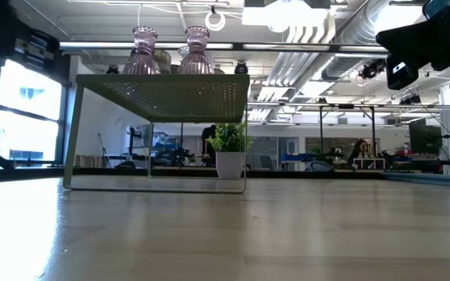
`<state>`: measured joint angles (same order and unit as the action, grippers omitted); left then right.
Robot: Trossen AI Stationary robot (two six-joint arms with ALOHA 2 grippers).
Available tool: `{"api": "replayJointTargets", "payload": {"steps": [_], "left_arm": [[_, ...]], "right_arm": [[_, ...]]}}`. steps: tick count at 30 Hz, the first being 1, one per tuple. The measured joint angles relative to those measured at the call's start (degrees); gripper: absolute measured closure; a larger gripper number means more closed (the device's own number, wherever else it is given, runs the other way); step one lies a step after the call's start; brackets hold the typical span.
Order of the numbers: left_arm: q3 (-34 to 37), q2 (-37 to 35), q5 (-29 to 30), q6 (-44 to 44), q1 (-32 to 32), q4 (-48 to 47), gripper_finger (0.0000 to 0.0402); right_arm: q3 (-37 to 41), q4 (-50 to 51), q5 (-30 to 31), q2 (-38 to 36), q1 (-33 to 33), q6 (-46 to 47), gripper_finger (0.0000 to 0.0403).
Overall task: Pick & Place candle stick holders
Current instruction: Return to Home Position
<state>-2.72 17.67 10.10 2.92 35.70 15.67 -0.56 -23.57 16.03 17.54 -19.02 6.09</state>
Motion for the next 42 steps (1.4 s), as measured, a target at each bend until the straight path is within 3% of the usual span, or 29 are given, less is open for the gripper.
{"api": "replayJointTargets", "payload": {"steps": [3,12,22,35,42], "left_arm": [[-0.05,0.0,-3.3,2.02,-5.41,-0.81,0.0401],[-0.26,0.0,-22.4,4.89,-23.36,-0.85,0.0401],[-0.28,0.0,-32.7,2.15,-34.24,-0.86,0.0401],[-0.37,0.0,-33.09,-1.16,-43.79,-0.39,0.0402],[-0.37,0.01,-33.15,0.15,-45.07,-1.22,0.0401]], "right_arm": [[0.0,2.7,-1.53,-1.99,2.09,0.98,0.0402],[0.02,4.72,-7.28,-5.45,7.62,0.92,0.0401],[0.02,5.5,-10.05,-5.66,10.09,-0.57,0.0399],[0.04,7.96,-9.67,-5.63,11.55,-3.47,0.04],[0.04,7.96,-7.88,-5.63,11.55,-6.45,0.0397]]}}
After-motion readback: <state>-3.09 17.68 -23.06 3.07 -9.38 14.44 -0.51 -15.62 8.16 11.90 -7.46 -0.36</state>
